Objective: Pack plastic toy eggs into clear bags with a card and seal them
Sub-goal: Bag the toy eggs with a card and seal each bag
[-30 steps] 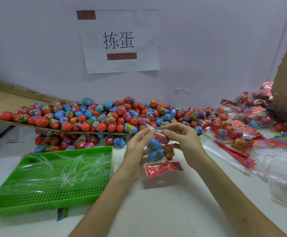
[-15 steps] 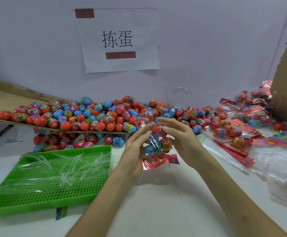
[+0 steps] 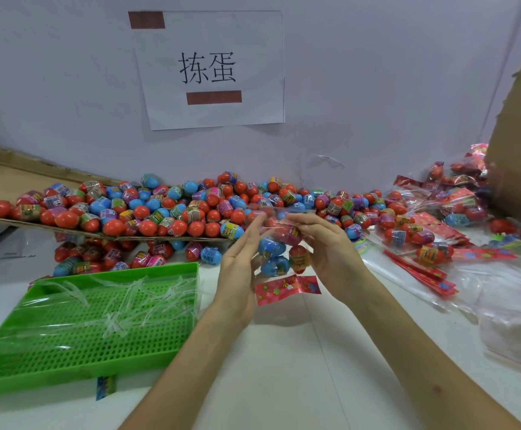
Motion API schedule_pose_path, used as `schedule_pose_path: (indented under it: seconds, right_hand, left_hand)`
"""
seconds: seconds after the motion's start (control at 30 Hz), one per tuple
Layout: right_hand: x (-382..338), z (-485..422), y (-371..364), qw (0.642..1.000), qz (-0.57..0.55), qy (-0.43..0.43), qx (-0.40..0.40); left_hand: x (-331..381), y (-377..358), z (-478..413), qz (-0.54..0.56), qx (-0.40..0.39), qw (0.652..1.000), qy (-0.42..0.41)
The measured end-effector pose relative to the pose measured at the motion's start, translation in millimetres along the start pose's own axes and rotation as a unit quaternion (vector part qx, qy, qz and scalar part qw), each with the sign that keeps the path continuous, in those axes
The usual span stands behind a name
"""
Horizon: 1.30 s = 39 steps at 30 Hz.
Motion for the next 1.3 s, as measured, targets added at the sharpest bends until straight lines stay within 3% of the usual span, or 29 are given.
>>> schedule_pose_path:
  seconds: [0.13,0.37,0.67,0.97,1.3]
  right_hand:
    - [3.5,1.0,-5.8,1.0,-0.001,0.0,0.011]
    - [2.6,-1.4,2.4,0.999,-0.03,0.003,0.036]
    - [1.6,-2.3,1.6,0.999,-0.052,0.005,-0.009]
    - [-10.4,8.1,-9.3,0.992,-0.091,-0.017,-0.087]
    - [-14.6,11.2,-12.4,0.987,-0.089,0.009,-0.131]
  left_hand:
    - [1.6,0.0,1.2,0.012,0.027,0.999,-0.03]
    - [4.4,-1.8,2.9,0.039,-0.12,0.991,0.035]
    - [6.2,-3.0,5.3,0.111,-0.106,0.987,0.038]
    - [8.7,-2.8,8.5,0.163,-0.145,0.973,0.075]
    - [11.4,0.8,14.7,0.189,-0.212,0.958,0.038]
Point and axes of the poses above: each hand's wrist, its own z-axis away from the middle knuckle, its own y-axis out of the back of the hand, x = y × z, the point moved 3 cm from there along -z, towards the middle knuckle, and after that the axes turned 11 degrees about -z, right-handed, at the moved point
